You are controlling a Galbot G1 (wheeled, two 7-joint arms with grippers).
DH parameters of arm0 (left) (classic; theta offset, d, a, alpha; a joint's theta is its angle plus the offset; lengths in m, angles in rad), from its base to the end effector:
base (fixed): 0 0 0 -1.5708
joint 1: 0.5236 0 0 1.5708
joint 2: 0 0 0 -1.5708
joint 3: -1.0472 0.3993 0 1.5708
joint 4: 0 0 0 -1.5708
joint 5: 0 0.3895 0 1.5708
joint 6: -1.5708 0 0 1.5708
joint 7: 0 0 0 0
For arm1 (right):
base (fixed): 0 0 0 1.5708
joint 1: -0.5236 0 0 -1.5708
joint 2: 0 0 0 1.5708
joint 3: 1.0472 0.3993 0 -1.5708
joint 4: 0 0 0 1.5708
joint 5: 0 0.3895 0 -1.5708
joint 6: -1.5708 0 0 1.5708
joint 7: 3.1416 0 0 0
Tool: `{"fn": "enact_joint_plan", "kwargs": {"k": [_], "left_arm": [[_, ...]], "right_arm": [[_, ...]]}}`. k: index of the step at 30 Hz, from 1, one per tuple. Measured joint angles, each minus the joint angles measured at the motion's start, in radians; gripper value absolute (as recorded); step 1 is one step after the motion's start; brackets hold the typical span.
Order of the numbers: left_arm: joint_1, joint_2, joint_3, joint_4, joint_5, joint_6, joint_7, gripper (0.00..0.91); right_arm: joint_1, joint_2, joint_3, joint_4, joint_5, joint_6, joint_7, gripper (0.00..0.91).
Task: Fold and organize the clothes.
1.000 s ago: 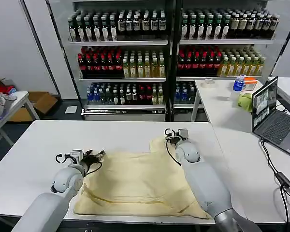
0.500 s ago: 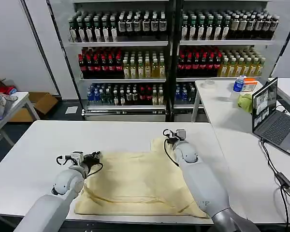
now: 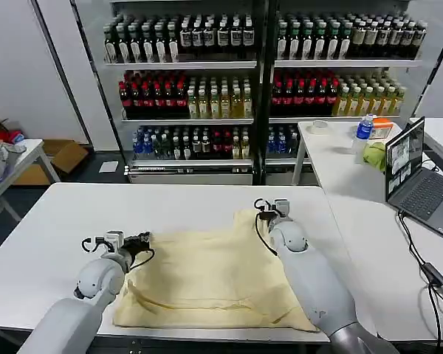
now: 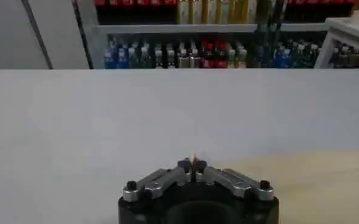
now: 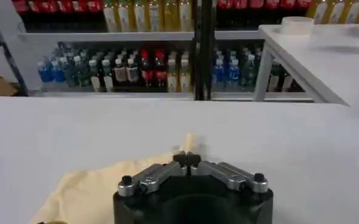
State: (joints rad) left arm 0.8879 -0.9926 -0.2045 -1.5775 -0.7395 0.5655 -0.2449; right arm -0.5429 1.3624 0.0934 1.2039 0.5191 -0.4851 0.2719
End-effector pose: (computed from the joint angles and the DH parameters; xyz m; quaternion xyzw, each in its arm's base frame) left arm 0.4284 0.1145 -0.3353 -0.0312 -0.9557 -0.0062 0.2926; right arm 0.5593 0.0368 -0.3295 0.0378 -0.9714 -0.0022 0.2345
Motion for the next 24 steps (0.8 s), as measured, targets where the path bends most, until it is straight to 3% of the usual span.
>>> {"fn": "enact_joint_plan", "kwargs": {"k": [24], "left_arm": [[0.122, 0.060, -0.135, -0.198, -0.076, 0.005, 0.006, 0.010]], "right_arm": [[-0.236, -0.128, 0.061, 0.465, 0.028, -0.033, 0.022, 0.000]]}}
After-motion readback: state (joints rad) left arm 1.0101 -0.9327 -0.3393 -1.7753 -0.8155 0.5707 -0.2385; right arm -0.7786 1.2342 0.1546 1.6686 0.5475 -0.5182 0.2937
